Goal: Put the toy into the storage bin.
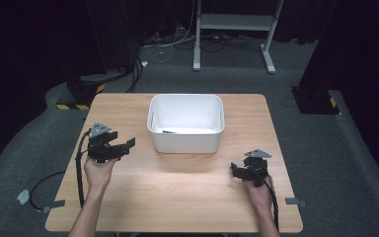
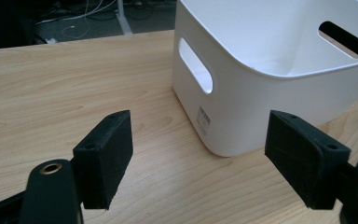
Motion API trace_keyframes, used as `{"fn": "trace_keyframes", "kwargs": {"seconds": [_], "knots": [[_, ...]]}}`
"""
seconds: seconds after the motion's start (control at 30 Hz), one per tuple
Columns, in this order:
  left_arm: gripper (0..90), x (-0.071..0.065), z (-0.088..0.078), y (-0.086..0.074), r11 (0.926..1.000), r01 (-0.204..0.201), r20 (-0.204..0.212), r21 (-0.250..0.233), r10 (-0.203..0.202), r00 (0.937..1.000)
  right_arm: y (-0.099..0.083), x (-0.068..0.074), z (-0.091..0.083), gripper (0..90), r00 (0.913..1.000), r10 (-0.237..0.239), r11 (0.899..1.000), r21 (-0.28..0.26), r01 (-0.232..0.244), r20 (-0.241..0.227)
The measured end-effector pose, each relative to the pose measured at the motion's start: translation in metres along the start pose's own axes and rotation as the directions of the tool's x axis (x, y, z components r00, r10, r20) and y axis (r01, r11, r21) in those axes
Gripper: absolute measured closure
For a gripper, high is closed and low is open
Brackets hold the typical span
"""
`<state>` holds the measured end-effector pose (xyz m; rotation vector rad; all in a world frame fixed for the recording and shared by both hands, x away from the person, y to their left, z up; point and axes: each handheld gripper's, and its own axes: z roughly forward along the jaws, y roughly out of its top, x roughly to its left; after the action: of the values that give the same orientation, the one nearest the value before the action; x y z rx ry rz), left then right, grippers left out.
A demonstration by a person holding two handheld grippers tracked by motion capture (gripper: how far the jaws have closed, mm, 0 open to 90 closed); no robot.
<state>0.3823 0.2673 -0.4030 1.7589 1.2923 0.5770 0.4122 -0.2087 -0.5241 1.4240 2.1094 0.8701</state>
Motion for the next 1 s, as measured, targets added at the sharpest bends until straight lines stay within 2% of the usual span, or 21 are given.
{"fn": "trace_keyframes", "kwargs": {"seconds": [0.7, 1.0], "knots": [[23.5, -0.002, 0.002, -0.013, 1.0, -0.001, -0.001, 0.01, 0.001, 1.0, 0.0, 0.0, 0.0, 18.0, 1.0, 0.0, 1.0, 0.0, 0.0, 0.0], [23.5, -0.001, 0.001, -0.019, 0.9999, 0.014, -0.003, 0.009, -0.014, 0.9999, 0.0, 0.0, 0.0, 18.0, 1.0, -0.001, 1.0, 0.0, 0.001, 0.0]]}}
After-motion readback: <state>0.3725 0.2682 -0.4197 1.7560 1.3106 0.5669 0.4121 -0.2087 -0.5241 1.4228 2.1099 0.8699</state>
